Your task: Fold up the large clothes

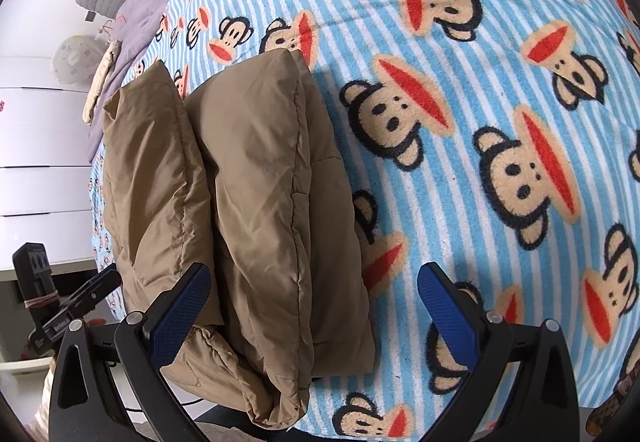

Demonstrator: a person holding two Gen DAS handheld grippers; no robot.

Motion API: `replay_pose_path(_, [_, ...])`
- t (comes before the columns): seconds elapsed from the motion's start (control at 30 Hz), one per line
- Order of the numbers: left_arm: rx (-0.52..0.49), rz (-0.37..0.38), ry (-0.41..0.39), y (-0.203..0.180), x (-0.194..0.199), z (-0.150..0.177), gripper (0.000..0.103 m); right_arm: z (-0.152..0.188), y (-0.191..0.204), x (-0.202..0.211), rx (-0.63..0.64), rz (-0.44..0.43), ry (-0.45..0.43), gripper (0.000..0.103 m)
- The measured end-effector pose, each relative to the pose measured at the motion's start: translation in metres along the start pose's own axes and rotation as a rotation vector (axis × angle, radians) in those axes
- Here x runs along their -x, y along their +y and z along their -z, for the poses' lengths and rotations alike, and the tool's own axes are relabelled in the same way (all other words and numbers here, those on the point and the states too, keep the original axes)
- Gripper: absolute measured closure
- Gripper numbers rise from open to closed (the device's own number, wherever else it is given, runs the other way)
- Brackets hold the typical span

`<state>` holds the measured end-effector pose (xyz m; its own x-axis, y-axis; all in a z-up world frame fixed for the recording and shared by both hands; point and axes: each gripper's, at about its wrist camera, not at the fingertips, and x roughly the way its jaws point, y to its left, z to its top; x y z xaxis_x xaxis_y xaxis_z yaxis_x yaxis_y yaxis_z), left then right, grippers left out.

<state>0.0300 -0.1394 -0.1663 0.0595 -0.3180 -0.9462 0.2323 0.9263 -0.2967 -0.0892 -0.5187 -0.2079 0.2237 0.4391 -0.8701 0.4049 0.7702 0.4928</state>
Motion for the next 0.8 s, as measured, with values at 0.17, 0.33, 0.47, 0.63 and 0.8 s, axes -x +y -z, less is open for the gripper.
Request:
replay_pose_path(0.17, [0.124, 0.313, 0.090, 0.036, -0.025, -0.008, 0.000, -0.008, -0.008, -0.006, -0.012, -0.084, 0.014, 0.000])
replay_pose_path(0.33, [0.171, 0.457, 0.089, 0.052, -0.050, -0.015, 0.000, -0.018, -0.009, -0.025, 0.003, -0.175, 0.062, 0.000])
replay_pose_path(0.47, [0.188, 0.513, 0.098, 0.059, -0.069, -0.020, 0.000, -0.032, -0.009, -0.048, -0.005, -0.258, 0.096, 0.000])
replay_pose_path(0.63, [0.242, 0.561, 0.118, 0.065, -0.094, -0.022, 0.000, -0.048, -0.007, -0.082, -0.062, -0.337, 0.129, 0.000])
replay_pose_path(0.8, [0.243, 0.527, 0.094, 0.051, -0.091, -0.020, 0.000, -0.048, 0.005, -0.098, -0.120, -0.373, 0.138, 0.002])
